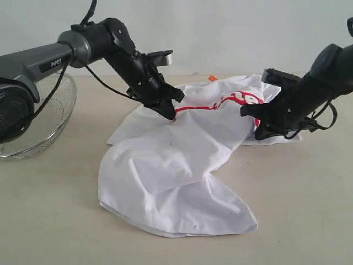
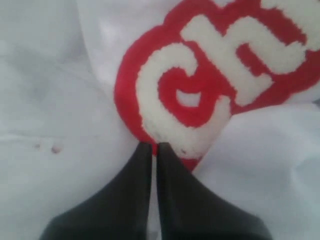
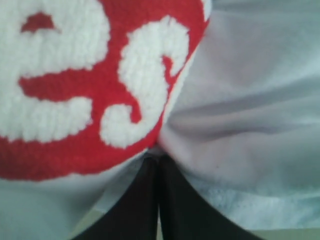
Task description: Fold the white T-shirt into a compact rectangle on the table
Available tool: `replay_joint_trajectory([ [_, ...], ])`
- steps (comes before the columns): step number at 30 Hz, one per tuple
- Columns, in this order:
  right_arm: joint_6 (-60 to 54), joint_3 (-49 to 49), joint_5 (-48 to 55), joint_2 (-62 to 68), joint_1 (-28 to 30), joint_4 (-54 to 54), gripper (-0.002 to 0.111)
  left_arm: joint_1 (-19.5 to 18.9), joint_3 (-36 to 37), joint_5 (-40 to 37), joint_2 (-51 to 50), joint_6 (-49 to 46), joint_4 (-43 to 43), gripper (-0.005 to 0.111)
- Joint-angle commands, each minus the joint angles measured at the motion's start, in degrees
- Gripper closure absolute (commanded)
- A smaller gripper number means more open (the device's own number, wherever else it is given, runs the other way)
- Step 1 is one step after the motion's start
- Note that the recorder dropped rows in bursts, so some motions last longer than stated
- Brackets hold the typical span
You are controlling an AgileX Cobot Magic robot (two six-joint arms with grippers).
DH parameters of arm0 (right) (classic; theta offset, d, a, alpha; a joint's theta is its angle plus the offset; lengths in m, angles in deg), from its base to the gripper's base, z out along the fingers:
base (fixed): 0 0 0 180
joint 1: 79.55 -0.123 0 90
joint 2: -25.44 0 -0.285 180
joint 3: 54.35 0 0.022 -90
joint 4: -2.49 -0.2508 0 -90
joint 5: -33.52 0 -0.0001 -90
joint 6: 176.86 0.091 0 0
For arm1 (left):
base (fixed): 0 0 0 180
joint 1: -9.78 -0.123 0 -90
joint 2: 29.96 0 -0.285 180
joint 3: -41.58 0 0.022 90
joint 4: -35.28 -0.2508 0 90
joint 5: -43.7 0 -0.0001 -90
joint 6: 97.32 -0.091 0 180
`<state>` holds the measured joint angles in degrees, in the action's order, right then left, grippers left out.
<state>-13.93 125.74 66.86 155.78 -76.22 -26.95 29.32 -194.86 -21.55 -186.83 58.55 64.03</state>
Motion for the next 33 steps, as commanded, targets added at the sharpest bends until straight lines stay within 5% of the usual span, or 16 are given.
replay_joint_trajectory([
  [1, 5.0, -0.7, 3.5, 0.9, 0.1, 11.3, 0.108, 0.3, -0.2, 0.7, 0.2, -0.3, -0.8, 0.102],
  [8, 11.7, -0.7, 5.3, 0.9, 0.2, 21.9, 0.108, 0.3, -0.2, 0.8, 0.2, -0.3, -1.4, 0.102],
  [18, 12.5, 0.3, 2.8, 1.1, 10.9, 24.4, 0.108, 0.3, -0.3, 0.0, 1.1, -0.3, -1.6, 0.102],
  [33, 15.2, 27.8, 20.4, 10.9, 11.6, 26.8, 0.108, 0.1, -0.3, -3.4, 2.6, 0.1, -1.6, 0.102],
])
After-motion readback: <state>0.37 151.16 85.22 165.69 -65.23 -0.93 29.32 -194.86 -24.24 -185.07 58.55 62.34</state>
